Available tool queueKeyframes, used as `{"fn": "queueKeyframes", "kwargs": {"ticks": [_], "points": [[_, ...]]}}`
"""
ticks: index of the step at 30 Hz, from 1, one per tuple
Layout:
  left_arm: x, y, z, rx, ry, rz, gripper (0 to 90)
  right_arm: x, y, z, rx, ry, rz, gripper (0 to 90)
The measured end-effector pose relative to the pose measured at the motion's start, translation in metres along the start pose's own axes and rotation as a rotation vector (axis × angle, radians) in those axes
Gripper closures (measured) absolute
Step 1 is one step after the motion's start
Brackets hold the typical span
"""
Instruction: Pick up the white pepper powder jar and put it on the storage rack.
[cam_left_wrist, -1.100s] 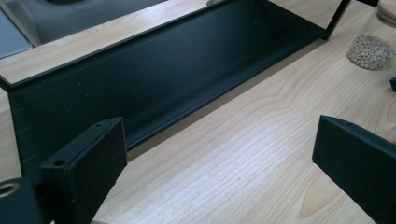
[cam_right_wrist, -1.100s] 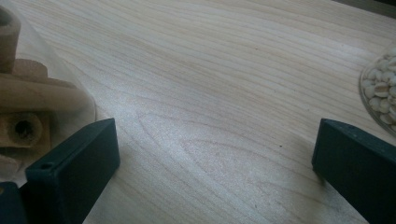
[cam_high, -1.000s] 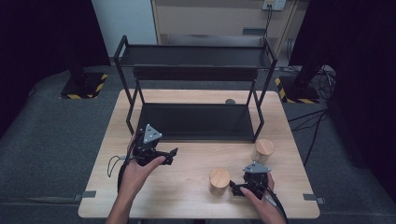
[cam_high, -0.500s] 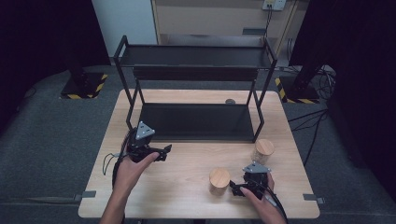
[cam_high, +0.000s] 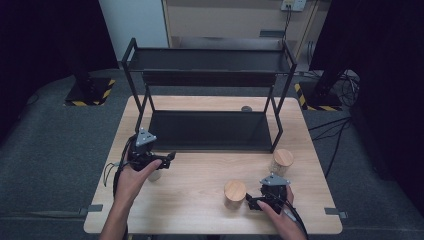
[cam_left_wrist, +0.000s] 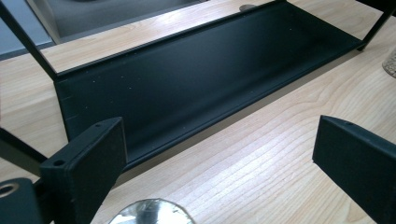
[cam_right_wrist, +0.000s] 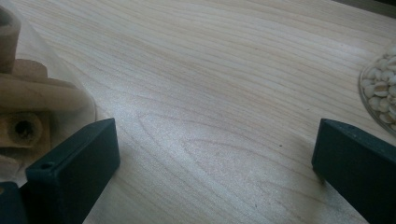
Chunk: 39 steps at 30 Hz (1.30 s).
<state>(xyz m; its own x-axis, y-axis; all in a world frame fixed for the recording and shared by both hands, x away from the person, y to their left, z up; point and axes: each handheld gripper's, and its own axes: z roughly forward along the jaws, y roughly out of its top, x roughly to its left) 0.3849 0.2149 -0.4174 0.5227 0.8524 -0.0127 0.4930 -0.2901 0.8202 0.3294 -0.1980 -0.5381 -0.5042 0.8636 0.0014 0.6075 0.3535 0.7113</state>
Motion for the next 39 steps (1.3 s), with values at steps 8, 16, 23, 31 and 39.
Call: {"fn": "queueKeyframes", "kwargs": {"ticks": [8, 16, 23, 31, 39], "points": [[0.012, -0.011, 0.004, 0.010, 0.013, -0.009, 1.8, 0.000, 0.000, 0.000, -0.001, 0.000, -0.001, 0.8], [0.020, -0.020, 0.007, 0.017, 0.026, -0.020, 1.8, 0.000, 0.000, 0.000, -0.001, 0.000, 0.000, 0.8], [0.022, -0.029, 0.012, 0.027, 0.046, -0.012, 1.7, 0.000, 0.000, 0.000, 0.000, 0.000, 0.000, 0.8], [0.025, -0.043, 0.016, 0.050, 0.059, -0.009, 1.8, 0.000, 0.000, 0.000, -0.001, 0.000, 0.000, 0.8], [0.024, -0.051, 0.017, 0.060, 0.059, -0.012, 1.9, 0.000, 0.000, 0.000, 0.000, 0.000, 0.000, 0.8]]}}
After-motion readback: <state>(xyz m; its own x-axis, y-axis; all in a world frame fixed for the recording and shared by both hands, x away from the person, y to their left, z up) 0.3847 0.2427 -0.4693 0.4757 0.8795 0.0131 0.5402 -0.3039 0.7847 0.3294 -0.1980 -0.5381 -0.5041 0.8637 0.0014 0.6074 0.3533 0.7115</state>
